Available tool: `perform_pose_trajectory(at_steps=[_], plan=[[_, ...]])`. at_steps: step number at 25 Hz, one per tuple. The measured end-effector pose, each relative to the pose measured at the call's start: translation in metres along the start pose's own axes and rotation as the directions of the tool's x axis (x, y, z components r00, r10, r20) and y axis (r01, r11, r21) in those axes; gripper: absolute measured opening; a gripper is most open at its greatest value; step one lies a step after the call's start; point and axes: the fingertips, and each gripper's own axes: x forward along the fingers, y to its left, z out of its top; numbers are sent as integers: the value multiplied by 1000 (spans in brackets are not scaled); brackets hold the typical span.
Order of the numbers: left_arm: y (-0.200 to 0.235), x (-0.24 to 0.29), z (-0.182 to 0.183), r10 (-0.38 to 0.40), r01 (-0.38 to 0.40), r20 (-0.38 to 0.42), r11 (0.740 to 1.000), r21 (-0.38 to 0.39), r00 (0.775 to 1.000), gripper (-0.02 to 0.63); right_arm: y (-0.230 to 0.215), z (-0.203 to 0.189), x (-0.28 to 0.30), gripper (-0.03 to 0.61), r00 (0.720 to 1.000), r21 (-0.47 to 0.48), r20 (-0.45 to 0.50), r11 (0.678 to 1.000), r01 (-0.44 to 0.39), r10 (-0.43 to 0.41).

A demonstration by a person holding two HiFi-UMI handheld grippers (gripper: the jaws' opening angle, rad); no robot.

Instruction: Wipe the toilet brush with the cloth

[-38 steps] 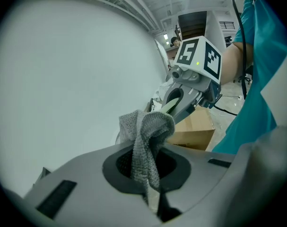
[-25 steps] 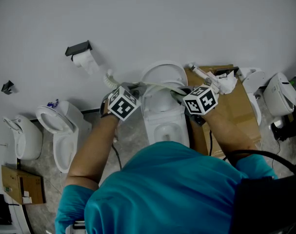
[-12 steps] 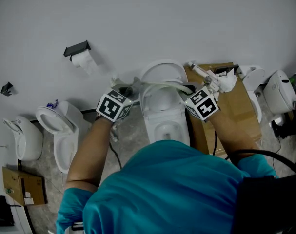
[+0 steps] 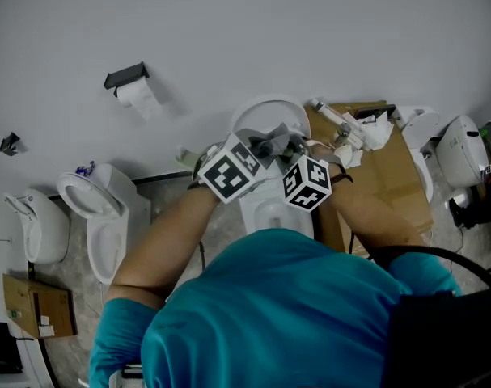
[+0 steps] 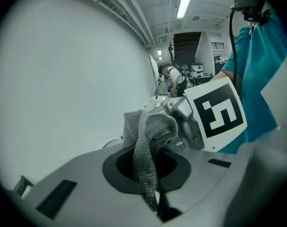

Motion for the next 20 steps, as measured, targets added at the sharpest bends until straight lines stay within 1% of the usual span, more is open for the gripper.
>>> perform_pose_trajectory(at_steps=[6, 12, 20], plan=[[9, 1, -17, 16, -16, -34, 1000, -7, 999, 20, -4, -9, -2, 3, 1000, 27, 0, 1000, 1, -1], [25, -4, -42, 57, -60, -68, 997, -41, 996, 20, -5, -14, -8, 3, 1000, 49, 19, 999, -7, 6], [51, -13, -81, 104, -120, -130, 986, -117, 986, 20, -12, -19, -13, 3, 1000, 78, 30, 997, 3, -5]])
